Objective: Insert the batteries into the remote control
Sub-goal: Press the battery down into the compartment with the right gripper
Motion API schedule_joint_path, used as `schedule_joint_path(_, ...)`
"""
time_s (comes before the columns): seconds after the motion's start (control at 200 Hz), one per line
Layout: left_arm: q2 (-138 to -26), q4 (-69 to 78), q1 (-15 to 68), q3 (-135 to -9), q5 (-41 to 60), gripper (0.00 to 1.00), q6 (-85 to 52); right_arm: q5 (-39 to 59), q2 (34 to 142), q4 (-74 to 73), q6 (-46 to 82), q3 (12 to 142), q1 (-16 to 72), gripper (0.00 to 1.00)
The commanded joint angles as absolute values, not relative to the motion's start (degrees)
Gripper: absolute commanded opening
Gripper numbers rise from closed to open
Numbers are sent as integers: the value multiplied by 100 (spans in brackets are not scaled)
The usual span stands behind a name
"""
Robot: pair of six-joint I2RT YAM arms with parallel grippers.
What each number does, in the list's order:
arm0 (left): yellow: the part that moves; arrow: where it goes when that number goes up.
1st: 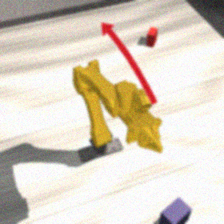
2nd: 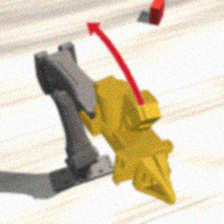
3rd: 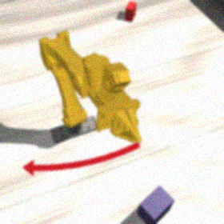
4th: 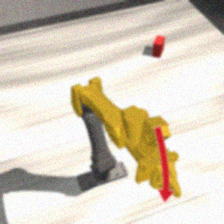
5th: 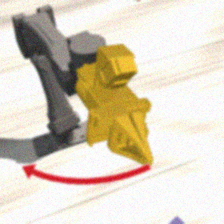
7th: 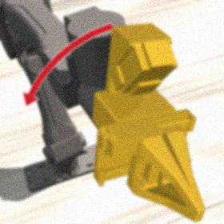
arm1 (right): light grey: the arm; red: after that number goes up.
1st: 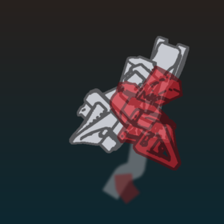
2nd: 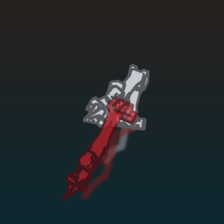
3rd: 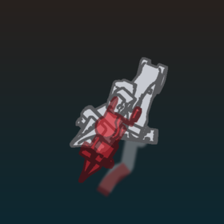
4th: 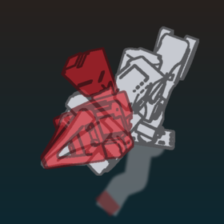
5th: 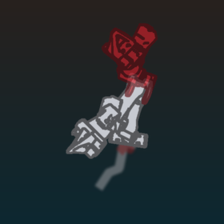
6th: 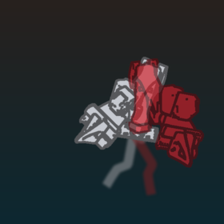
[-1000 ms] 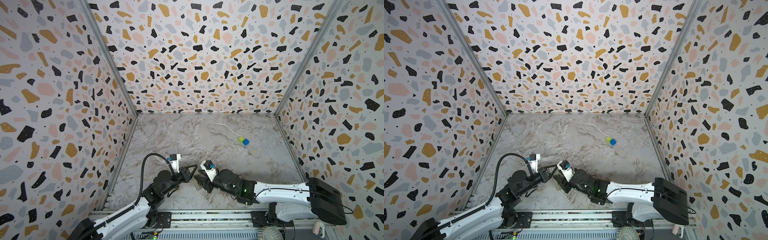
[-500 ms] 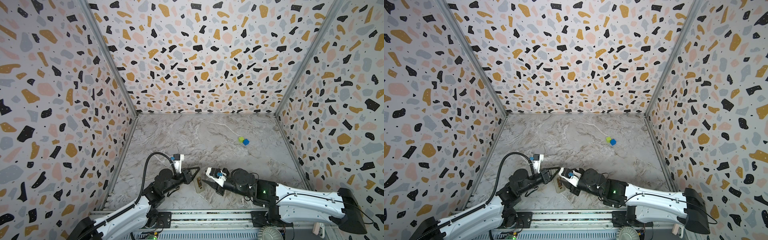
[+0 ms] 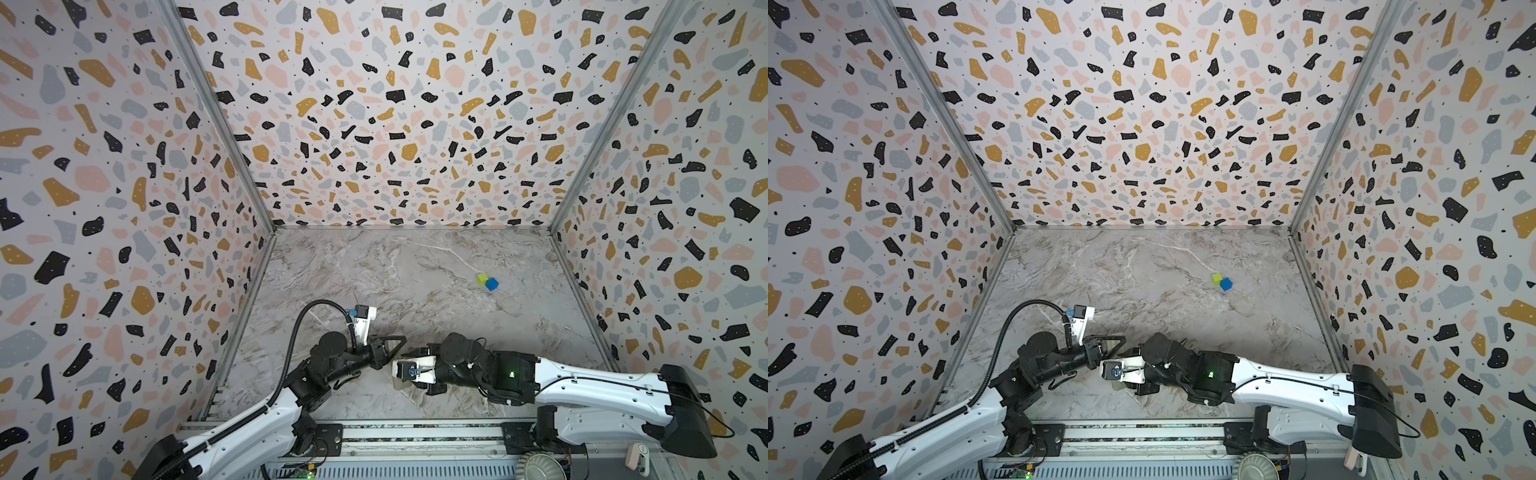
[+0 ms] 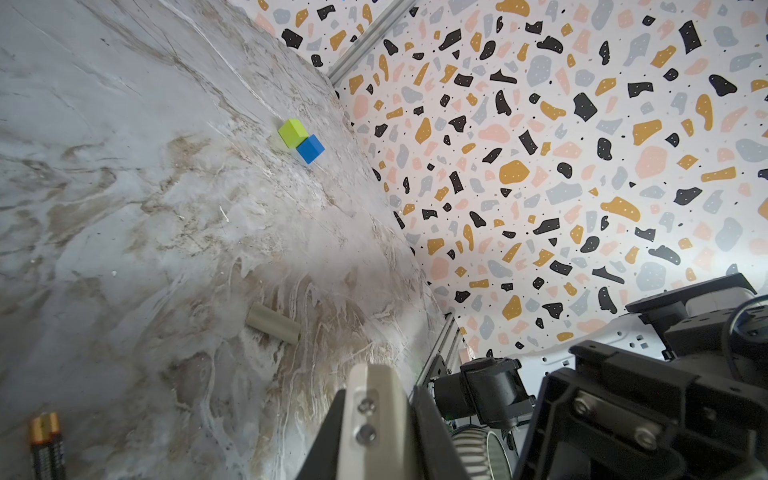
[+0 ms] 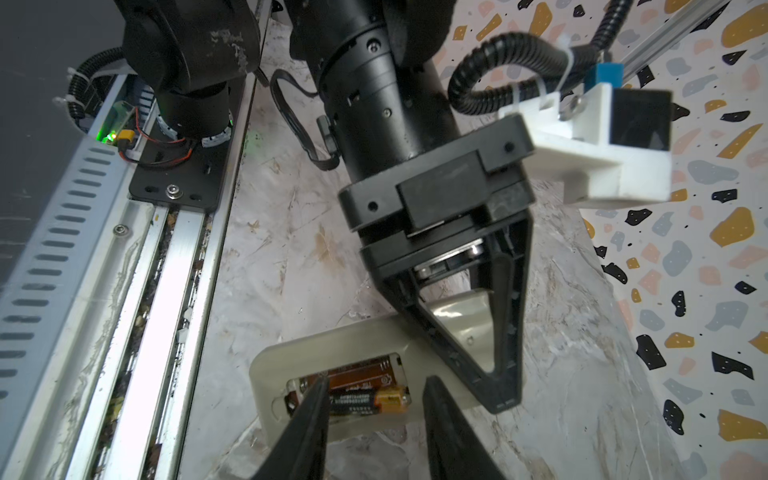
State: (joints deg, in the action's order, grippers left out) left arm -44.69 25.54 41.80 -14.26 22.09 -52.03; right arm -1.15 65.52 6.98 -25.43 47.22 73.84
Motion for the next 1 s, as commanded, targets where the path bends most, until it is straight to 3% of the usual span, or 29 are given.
schedule_joint_path(0.0,-4386,2769,4201,-1503,2380,0,-5123,-191,6502,826,-2617,4896,7410,37)
schedule_joint_path(0.37,-4412,2760,4197,-1528,2402,0,-5106,-837,6616,744,-2664,4860,7541,28)
schedule_joint_path(0.991,-4395,2790,4219,-1512,2417,0,-5106,-920,6881,743,-2731,4794,7532,20)
